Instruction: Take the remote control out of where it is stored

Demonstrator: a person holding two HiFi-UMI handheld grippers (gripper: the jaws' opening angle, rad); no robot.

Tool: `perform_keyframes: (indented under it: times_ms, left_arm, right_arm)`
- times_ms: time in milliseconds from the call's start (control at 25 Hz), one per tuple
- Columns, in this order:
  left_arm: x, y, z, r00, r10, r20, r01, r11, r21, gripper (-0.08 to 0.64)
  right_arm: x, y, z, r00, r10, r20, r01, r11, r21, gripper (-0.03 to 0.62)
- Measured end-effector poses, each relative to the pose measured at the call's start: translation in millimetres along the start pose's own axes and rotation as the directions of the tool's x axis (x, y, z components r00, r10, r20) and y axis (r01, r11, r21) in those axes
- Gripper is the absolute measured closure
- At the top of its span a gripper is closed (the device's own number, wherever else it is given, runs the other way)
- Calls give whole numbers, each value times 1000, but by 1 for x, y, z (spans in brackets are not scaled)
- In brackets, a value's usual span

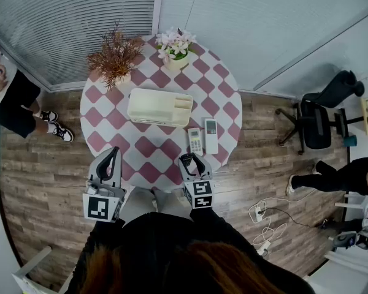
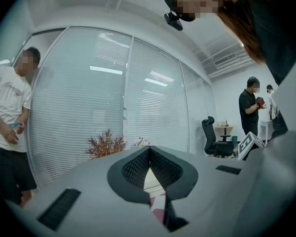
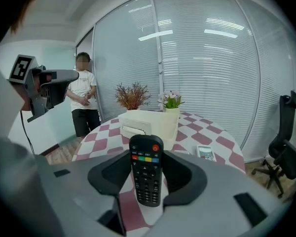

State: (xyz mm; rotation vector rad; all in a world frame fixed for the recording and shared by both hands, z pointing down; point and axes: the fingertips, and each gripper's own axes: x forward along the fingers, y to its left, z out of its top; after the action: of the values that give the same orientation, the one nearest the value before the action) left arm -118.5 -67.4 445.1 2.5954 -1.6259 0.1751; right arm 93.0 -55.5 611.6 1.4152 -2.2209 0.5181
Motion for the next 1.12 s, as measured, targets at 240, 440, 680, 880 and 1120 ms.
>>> perform_keyframes:
  times_ms: [240,440,680,880,1120]
  left_arm:
    - [0,1,-2,1000,6,-2,-6,1000,0,554]
    - [-2,3,-1,1000,11,-12,-11,1000,8,554]
    - [-4,5,-1,1000,16,1,-16,1000,4,554]
    - [-4,7,-1,999,23,-25,-23,1000,13,554]
    - [-9,11,-7,999,35,-24,-35,999,-2,554]
  right_arm:
    - [15,-2,2,1000,3,-10,-4,1000,-2,385]
    - [28,-6,4,1000,-11,-12,11,1000,6,387]
    - [44,-9,4,999,-16,-32,17,1000,12,387]
    - [60,-11,4,998,-22,-57,23,1000,13,388]
    - [84,-20,-2,995,-42,-89,44,999,20,388]
